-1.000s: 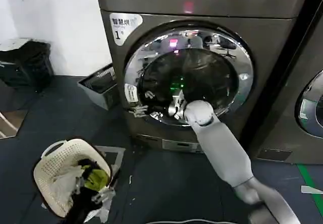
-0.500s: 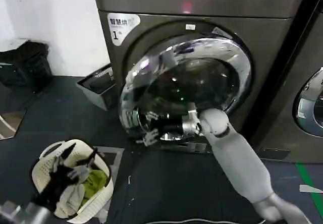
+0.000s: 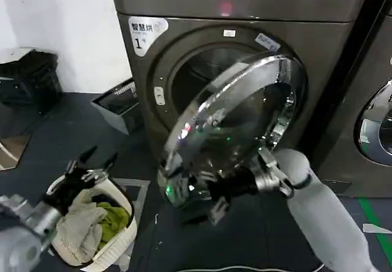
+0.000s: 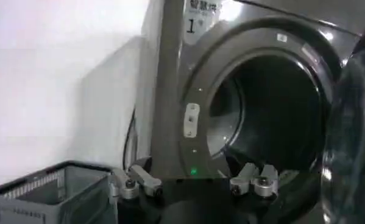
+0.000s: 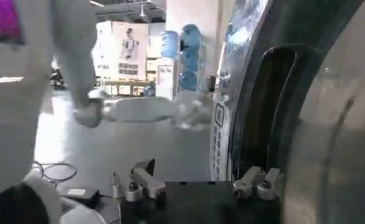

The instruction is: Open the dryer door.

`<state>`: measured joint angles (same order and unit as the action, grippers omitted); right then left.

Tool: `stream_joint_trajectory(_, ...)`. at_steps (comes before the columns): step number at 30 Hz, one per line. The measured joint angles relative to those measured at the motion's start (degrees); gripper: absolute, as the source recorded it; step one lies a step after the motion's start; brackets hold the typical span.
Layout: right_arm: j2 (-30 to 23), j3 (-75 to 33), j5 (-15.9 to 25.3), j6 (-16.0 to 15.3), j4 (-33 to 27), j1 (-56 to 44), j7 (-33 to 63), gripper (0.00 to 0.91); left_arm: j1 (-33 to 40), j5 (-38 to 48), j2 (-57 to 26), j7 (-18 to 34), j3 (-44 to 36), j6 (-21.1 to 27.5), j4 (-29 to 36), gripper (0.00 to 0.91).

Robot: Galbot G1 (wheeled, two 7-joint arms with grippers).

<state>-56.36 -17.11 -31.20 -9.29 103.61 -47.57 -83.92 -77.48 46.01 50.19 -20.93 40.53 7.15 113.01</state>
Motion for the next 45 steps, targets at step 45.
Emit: stream_joint_trajectory(45,-5.4,-89.2,-0.8,-9.4,3.6,-37.6,67.4,0.907,44.5,6.8,1.5,-9.4,-61.3,-2.9,-5.7,0.907)
